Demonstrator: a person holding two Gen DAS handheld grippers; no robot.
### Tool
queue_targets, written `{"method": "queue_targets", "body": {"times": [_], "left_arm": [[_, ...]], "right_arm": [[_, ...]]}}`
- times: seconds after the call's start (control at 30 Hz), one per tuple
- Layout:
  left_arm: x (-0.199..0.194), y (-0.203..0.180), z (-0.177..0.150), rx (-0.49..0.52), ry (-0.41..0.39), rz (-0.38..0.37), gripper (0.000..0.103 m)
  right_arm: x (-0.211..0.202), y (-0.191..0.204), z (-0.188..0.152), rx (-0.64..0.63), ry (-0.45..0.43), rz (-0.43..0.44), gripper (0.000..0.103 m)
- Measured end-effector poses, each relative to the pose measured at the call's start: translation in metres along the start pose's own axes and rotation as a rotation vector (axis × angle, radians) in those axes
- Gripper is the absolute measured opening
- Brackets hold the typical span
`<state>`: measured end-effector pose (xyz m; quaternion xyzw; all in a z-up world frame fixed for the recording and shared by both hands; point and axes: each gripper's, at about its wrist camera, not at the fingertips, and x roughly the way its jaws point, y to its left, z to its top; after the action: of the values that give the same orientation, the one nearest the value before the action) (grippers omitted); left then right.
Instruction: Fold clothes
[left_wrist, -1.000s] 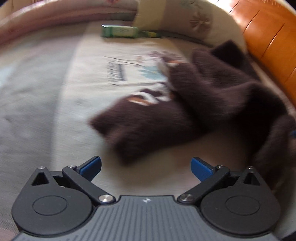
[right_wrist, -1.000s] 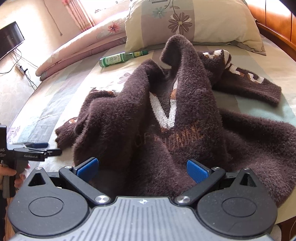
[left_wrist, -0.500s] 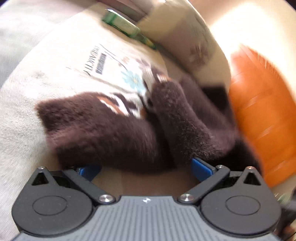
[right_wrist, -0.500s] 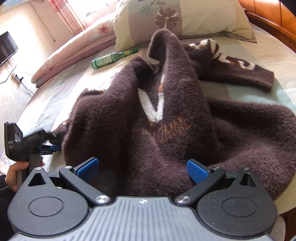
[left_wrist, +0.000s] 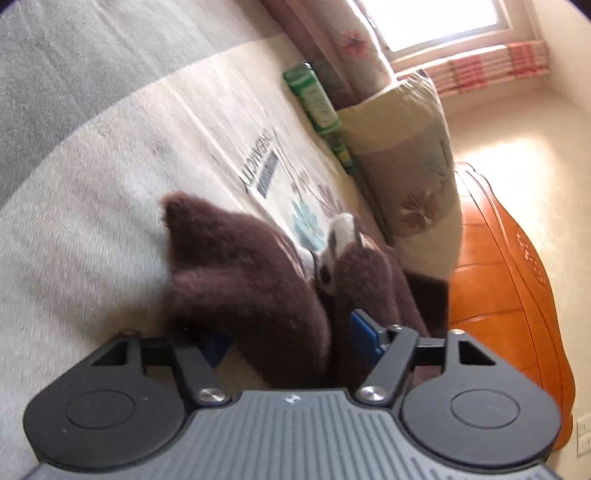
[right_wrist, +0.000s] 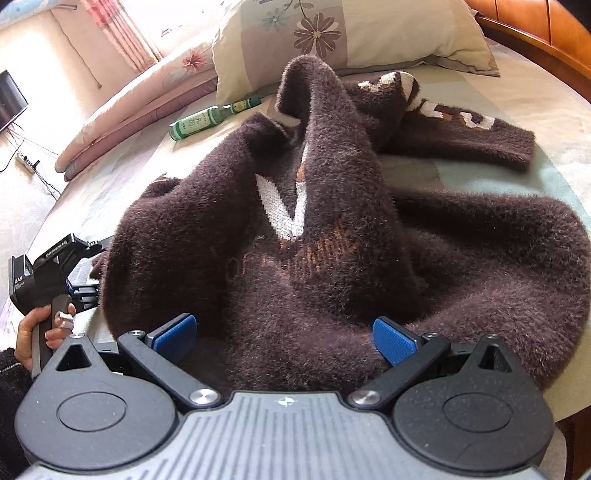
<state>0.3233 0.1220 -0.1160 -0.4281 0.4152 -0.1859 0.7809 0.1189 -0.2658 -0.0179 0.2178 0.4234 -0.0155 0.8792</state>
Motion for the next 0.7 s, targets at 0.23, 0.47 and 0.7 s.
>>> {"method": "queue_targets", "body": {"times": [0.23,0.47,0.7], "left_arm": [[0.019,-0.027,0.013,0.122,-0.029,0.211,0.02],[-0.032,-0.045,0.065,0.24,-0.171,0.315,0.014],[-0.103,-0.045,0.128,0.303,-0.317,0.436,0.013]], "right_arm": [[-0.004,0.005,0.0,-0.016,-0.007,0.006,0.103],[-0.009,0.0,0.002,-0.006,-0.02,-0.02,0.103],[-0.001,0.001,0.003,-0.004,-0.01,-0.032,0.103]]}}
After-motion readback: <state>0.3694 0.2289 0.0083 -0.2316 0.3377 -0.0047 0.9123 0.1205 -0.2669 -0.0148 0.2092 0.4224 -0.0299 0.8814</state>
